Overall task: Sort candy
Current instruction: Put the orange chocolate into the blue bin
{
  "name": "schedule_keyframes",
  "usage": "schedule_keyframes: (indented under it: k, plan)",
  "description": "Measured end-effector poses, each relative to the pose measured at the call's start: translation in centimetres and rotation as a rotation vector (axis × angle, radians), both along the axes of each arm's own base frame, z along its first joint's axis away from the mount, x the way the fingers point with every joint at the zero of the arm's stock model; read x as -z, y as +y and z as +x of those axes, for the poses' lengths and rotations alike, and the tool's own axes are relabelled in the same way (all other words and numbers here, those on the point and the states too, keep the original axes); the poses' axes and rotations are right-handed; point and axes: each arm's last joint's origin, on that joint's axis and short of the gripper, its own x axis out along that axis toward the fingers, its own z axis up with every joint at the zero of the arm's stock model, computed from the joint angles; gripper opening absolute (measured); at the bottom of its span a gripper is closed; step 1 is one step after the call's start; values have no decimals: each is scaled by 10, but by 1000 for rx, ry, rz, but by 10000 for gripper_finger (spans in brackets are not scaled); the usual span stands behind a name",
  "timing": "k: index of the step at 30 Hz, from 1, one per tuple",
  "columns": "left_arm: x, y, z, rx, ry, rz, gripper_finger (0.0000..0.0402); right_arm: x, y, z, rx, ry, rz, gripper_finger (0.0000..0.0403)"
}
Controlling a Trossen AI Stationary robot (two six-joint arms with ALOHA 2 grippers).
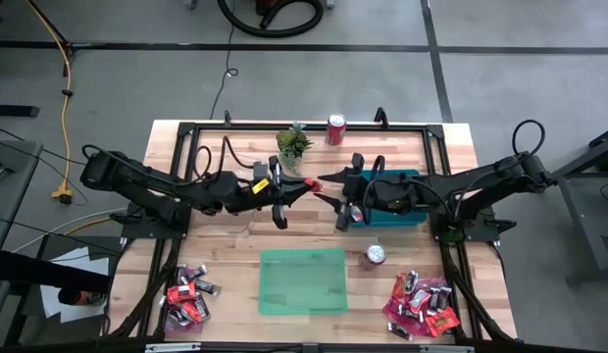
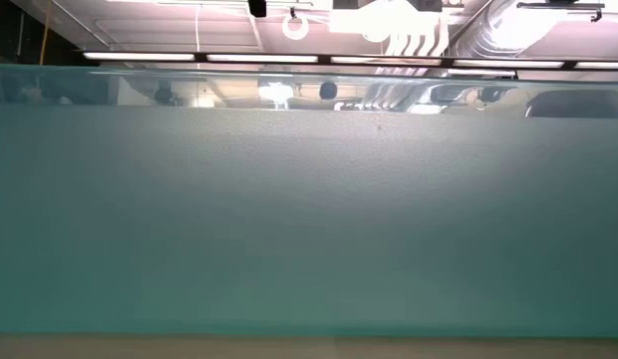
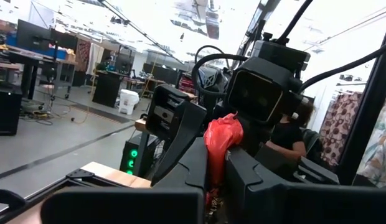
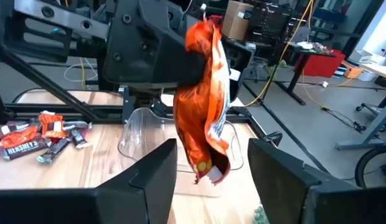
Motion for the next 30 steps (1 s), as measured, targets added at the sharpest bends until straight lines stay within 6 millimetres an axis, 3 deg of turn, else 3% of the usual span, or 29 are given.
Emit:
schedule_keyframes:
  k: [3, 9, 16, 24, 27, 30]
  plan:
    - [0, 0, 0, -2, 1, 3, 19, 0, 0, 0, -1, 1, 0, 143]
    - [0, 0, 0, -22, 12, 66, 49, 0, 0, 0, -4, 1, 0, 15]
    - [-1, 1, -3, -35, 45, 70, 129, -4, -2, -10, 2, 24, -8, 11]
    - [-21, 13, -54, -193, 312, 149, 213, -17, -19, -79, 129, 195, 77, 3]
    - [-18, 17, -76, -211, 428, 118, 225, -8, -25, -111, 201, 311, 178, 3]
    - [0, 19, -91, -210, 527, 37, 227, 15, -29, -139, 290, 399, 287, 2]
